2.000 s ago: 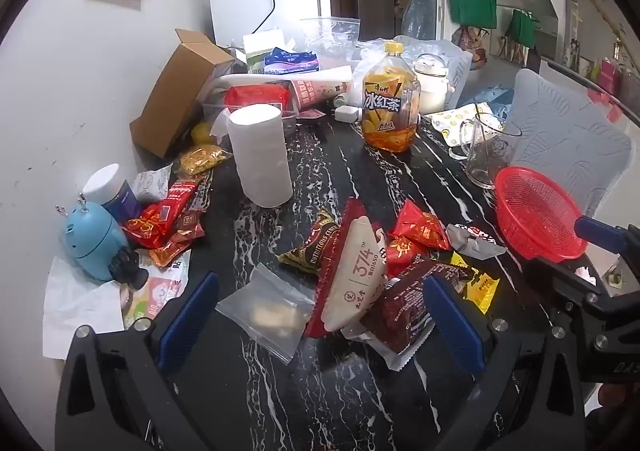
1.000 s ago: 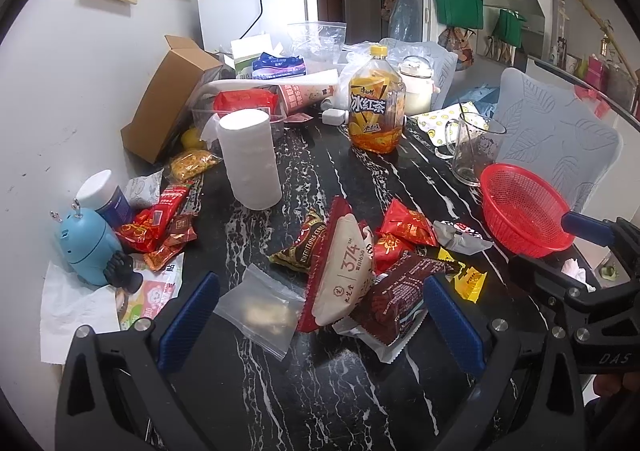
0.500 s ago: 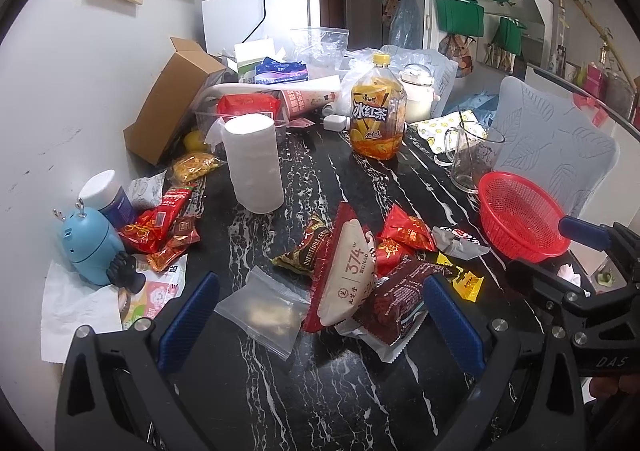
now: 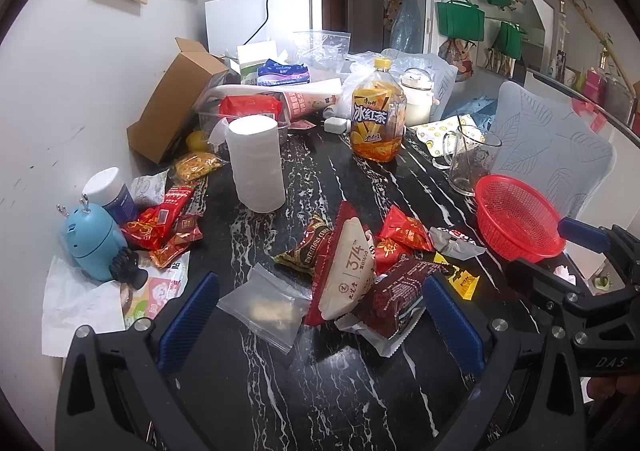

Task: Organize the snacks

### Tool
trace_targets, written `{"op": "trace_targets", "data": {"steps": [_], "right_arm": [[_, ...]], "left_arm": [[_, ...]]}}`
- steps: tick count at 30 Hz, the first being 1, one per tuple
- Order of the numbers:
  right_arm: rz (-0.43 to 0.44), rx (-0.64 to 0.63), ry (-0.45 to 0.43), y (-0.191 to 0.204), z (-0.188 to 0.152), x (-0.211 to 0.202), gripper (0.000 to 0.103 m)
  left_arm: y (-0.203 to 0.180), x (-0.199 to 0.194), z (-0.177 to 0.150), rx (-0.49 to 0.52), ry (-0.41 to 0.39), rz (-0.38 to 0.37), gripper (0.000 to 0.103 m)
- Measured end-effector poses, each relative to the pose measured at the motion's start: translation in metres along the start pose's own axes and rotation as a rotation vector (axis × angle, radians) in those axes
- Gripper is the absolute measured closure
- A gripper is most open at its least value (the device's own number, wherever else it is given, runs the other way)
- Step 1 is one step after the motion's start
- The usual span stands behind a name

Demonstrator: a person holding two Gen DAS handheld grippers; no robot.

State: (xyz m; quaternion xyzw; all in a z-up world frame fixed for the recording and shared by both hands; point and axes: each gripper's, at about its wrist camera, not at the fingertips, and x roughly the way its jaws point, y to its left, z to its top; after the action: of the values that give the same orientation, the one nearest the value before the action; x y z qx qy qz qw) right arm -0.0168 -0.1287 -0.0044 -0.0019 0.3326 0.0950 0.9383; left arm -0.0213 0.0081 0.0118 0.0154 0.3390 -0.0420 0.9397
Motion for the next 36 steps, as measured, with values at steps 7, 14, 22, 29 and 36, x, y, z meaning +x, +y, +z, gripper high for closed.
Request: {"op": "trace_targets", "data": {"steps": [7,14,22,29,36], "right_arm": [[-0.002,-0.004,-0.003,0.002,0.000,-0.002,0.000],[0.000,-0.003,-0.008,0.002,-0.001,-0.003,0.000],[0.000,-0.003,-0.008,0.002,-0.001,-0.004,0.000],[0.003,-0.003,-0.014,0.003,-0.002,-0.007,0.000],[0.004,-0.005,-0.020,0.005,-0.006,-0.014,0.000]], "left_arm": [[0.001,-0.003,-0.001,-0.004,-0.002,-0.001,0.000],[0.001,-0.006,0.000,-0.006,-0.007,-0.006,0.000],[-0.001,-0.007,0.000,-0.005,-0.002,-0.013,0.000],[-0.001,-0.010,-0.002,-0.006,-0.005,-0.020,0.000],[-0.002,-0.016,-0.007,-0.008,-0.005,-0.029,0.000]]}}
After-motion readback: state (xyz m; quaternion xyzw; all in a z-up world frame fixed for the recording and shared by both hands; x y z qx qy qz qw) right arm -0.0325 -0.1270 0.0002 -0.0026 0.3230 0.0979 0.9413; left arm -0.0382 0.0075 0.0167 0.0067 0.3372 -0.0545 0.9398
